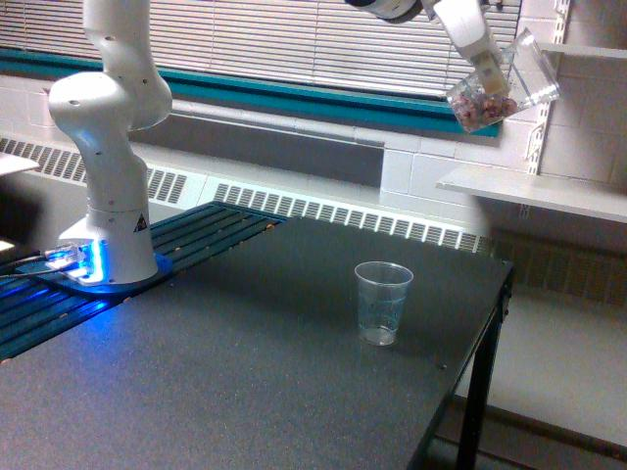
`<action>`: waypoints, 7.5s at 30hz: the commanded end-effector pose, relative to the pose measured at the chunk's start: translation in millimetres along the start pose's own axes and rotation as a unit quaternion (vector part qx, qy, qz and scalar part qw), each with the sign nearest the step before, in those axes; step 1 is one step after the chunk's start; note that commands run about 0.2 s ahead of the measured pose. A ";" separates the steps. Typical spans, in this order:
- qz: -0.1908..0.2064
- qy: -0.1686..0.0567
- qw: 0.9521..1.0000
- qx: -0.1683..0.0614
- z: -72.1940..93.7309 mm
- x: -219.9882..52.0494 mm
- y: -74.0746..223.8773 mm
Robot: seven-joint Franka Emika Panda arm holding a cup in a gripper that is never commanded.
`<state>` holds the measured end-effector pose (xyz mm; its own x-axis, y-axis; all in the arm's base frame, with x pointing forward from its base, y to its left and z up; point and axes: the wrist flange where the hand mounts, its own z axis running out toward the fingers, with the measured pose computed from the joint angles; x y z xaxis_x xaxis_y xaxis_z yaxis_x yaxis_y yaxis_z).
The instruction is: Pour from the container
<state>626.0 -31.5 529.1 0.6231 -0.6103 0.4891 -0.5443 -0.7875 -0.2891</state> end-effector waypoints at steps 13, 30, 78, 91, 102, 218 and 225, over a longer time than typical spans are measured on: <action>-0.003 0.086 0.994 0.069 -131.1 19.9 -17.2; -0.040 0.039 0.994 0.090 -82.5 -24.3 -41.2; -0.055 -0.117 0.990 0.056 18.8 -187.4 26.0; -0.056 -0.160 0.985 0.040 39.9 -220.2 42.1; -0.048 -0.189 0.980 0.029 54.3 -245.4 55.4; -0.114 -0.354 0.914 -0.161 125.6 -229.6 108.7; -0.117 -0.364 0.909 -0.166 130.0 -228.7 109.0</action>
<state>493.7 13.6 278.6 0.8843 -0.4245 -0.1945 -0.4194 -0.9052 0.0685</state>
